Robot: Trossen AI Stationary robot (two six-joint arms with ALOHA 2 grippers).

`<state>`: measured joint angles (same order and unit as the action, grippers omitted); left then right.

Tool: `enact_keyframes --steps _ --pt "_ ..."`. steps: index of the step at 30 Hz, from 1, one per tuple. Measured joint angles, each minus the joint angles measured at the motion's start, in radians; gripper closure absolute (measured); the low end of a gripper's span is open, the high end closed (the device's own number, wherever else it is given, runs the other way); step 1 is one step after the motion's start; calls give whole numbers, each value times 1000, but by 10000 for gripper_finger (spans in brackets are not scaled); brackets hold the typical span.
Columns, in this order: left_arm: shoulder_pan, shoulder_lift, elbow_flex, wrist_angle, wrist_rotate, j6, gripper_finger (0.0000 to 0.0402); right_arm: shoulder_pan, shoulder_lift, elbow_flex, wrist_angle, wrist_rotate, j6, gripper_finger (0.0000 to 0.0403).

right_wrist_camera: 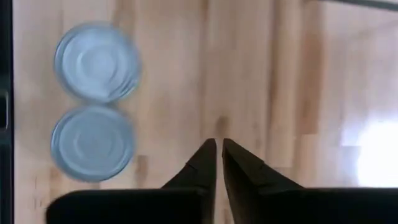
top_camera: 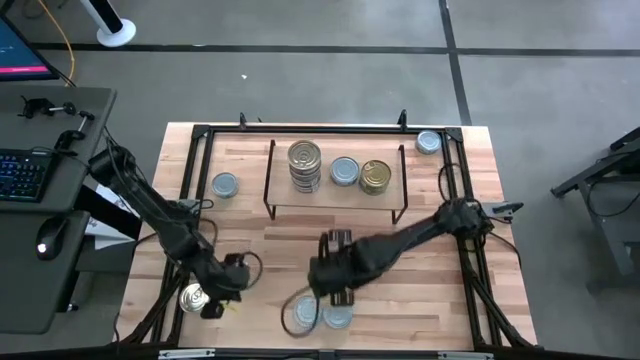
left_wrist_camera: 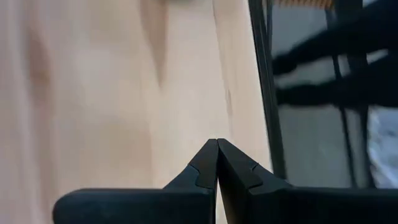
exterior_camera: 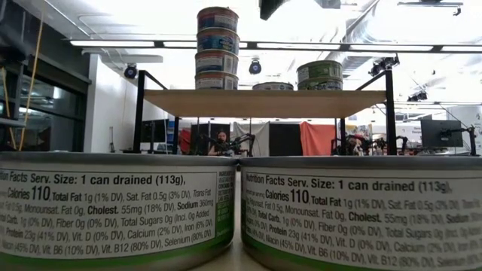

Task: Stack canned seafood by type on shelf
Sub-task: Stack the blue-pink tuna can on top of the blue-pink tuna can on the shelf

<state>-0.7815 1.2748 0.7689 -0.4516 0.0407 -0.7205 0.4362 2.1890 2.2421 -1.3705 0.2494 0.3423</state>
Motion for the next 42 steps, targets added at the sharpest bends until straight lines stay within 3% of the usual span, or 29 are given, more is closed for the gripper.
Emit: enact_keyframes --steps 5,8,12,15,21,26,30,36,42 --pt "-50 97 107 -277 103 -122 402 74 60 -54 48 -75 -8 391" --pt "-115 112 150 -390 105 -235 402 110 27 -248 202 -184 2 400" --pt "-226 100 164 -360 100 -388 402 166 -84 -568 473 -296 154 402" --pt "-304 100 166 -340 52 -480 402 230 -201 -772 668 -257 352 402" --pt "-364 117 159 -450 -20 -564 402 355 -357 -1049 1056 -52 670 403" --pt "-350 129 159 -523 -10 -543 402 393 -360 -1109 1119 5 759 403" --pt "-349 152 159 -537 39 -541 402 397 -360 -1112 1111 41 745 403" --pt "-344 237 159 -530 43 -498 402 396 -360 -1112 1113 113 698 403" --pt "-339 301 165 -506 45 -479 401 396 -360 -1112 1113 122 664 403"
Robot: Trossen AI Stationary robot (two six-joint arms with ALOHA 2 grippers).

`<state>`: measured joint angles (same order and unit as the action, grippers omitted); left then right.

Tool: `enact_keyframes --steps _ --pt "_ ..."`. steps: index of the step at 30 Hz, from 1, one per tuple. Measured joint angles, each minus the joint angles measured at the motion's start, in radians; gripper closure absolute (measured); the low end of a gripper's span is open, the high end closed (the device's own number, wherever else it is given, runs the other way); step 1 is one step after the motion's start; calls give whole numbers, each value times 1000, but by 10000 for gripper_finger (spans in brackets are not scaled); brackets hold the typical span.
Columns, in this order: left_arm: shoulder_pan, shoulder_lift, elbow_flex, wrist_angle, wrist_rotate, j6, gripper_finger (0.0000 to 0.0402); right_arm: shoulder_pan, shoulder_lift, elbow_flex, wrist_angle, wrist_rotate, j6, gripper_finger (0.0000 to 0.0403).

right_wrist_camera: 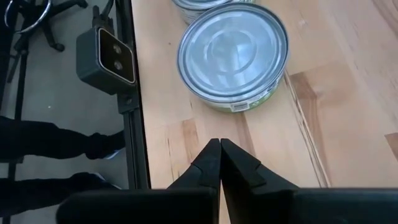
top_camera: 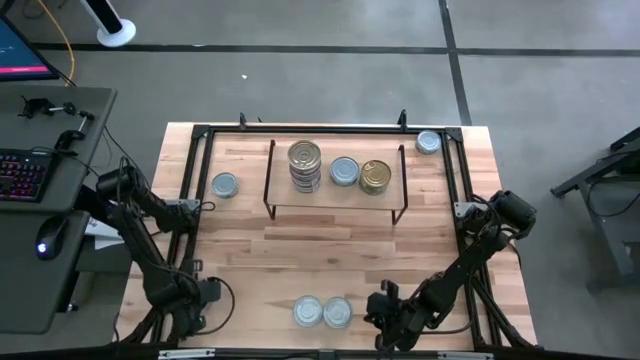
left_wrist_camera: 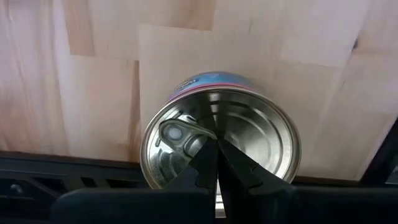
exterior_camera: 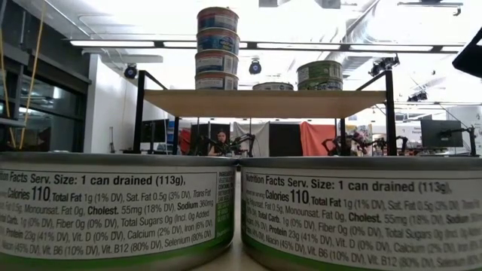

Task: Stack canned seafood by type on shelf
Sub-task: Stack the blue-pink tuna can on top of the blue-pink tuna can on the shelf

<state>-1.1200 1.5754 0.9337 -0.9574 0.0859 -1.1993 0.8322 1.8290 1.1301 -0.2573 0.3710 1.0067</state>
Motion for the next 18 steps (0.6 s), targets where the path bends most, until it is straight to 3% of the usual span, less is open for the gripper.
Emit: enact_keyframes --steps 4,8,14,18 --pt "37 18 1 66 -24 30 401 0 -2 0 0 0 -5 403" --pt "133 22 -1 172 -175 118 401 1 -18 0 2 8 -21 403" --pt "319 30 -7 285 -419 290 401 1 -72 2 -5 122 -66 403" --pt "459 76 -7 432 -475 442 401 -1 -99 2 -7 215 -107 403"
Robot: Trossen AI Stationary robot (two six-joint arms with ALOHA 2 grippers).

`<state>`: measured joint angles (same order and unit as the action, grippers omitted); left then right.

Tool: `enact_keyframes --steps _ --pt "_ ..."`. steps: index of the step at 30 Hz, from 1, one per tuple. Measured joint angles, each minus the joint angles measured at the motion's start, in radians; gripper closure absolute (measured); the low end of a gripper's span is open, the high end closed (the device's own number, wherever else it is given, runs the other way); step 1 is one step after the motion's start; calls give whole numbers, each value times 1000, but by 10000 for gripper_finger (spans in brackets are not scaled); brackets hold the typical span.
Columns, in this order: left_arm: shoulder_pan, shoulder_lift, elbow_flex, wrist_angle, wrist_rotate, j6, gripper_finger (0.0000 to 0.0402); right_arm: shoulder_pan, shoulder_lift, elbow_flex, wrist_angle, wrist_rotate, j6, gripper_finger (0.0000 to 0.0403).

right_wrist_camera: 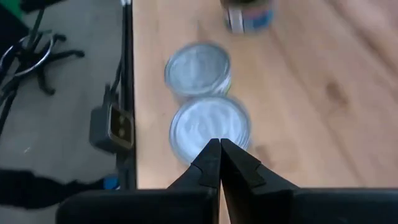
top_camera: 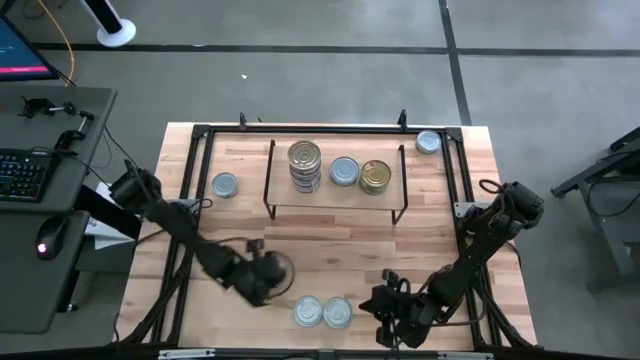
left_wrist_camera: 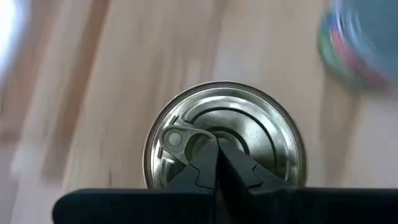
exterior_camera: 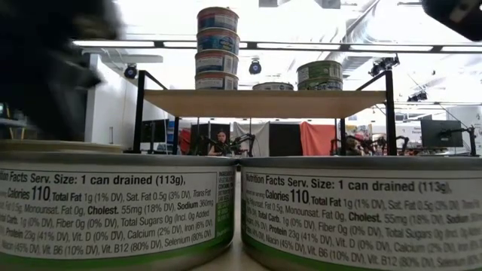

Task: Stack canned seafood by type on shelf
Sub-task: Stack the blue-pink tuna can on top of the blue-pink tuna can on the shelf

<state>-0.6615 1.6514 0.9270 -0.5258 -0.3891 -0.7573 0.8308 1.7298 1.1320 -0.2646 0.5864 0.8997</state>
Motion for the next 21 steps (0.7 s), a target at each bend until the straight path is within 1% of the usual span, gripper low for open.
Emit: enact_keyframes --steps 3,5,7,9,13,14,15,17,18,19,21 --pt "90 61 6 177 9 106 401 -11 -4 0 0 41 -30 403" --pt "139 99 30 272 49 182 401 -21 -4 0 0 51 -41 403" --pt "178 117 66 290 71 216 401 -30 -4 0 3 72 -45 403" --pt "207 122 109 268 96 264 401 -42 -4 0 13 91 -45 403" --pt "234 66 160 254 132 350 401 -92 -3 0 60 84 -51 403" --pt "232 47 160 253 133 355 401 -113 -2 0 75 66 -29 403" --pt "226 30 156 251 133 357 401 -141 0 0 84 24 -8 403" --pt "207 -6 130 260 108 358 401 -200 13 1 82 -107 15 403" --pt "195 -24 113 261 79 358 401 -227 28 1 82 -160 16 403" --pt "185 -38 92 265 49 349 401 -249 43 1 80 -188 16 403" --pt "164 -53 40 294 18 320 401 -291 73 0 82 -197 16 403"
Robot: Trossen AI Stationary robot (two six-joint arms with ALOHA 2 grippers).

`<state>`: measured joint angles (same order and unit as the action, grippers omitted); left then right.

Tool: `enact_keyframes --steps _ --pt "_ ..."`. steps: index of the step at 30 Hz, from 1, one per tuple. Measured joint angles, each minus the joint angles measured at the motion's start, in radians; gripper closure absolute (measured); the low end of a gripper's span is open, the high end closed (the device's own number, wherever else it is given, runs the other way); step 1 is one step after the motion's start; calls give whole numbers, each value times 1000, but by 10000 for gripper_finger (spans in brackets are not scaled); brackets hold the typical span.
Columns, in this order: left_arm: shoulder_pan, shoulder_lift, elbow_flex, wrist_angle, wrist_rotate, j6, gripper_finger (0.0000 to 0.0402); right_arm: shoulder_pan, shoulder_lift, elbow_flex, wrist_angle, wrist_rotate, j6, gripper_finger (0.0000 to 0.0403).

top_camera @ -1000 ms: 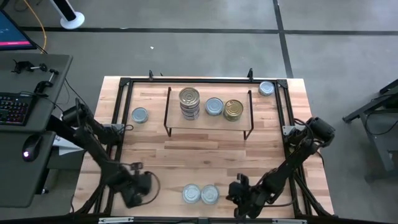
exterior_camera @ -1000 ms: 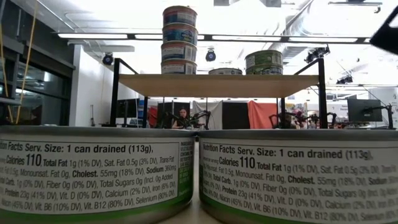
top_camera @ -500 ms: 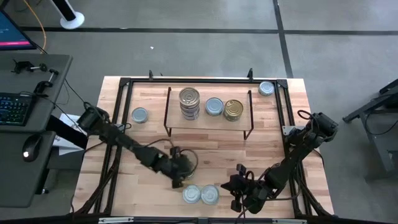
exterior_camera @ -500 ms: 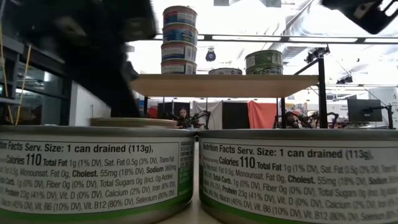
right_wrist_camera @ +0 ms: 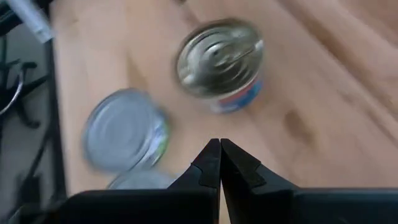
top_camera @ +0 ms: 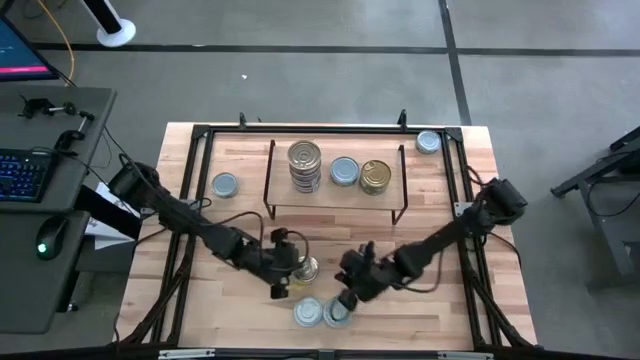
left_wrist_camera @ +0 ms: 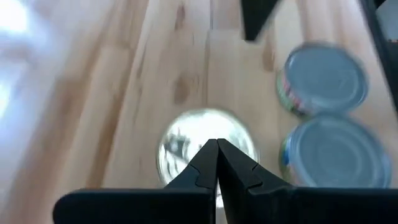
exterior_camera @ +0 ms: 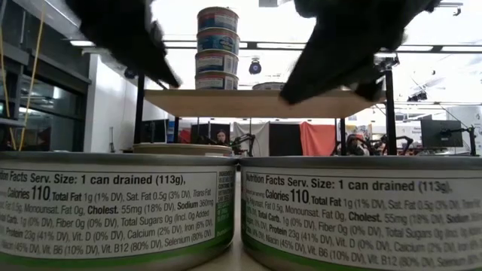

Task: Stack canned seafood by type on shelf
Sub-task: Stack the blue-pink tuna can on top of the blue-pink tuna can on the shelf

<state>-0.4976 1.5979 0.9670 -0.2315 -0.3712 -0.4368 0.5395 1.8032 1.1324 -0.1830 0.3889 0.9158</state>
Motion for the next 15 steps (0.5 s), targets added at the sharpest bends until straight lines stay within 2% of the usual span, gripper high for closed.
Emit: enact_keyframes --steps 5,10,15 --pt "-31 22 -109 145 -8 -64 401 -76 73 0 30 -93 -18 403" --pt "-23 73 -138 218 -7 -40 401 -95 126 0 74 -111 -76 403" --pt "-5 106 -134 209 80 0 401 -101 187 0 195 -104 -251 403"
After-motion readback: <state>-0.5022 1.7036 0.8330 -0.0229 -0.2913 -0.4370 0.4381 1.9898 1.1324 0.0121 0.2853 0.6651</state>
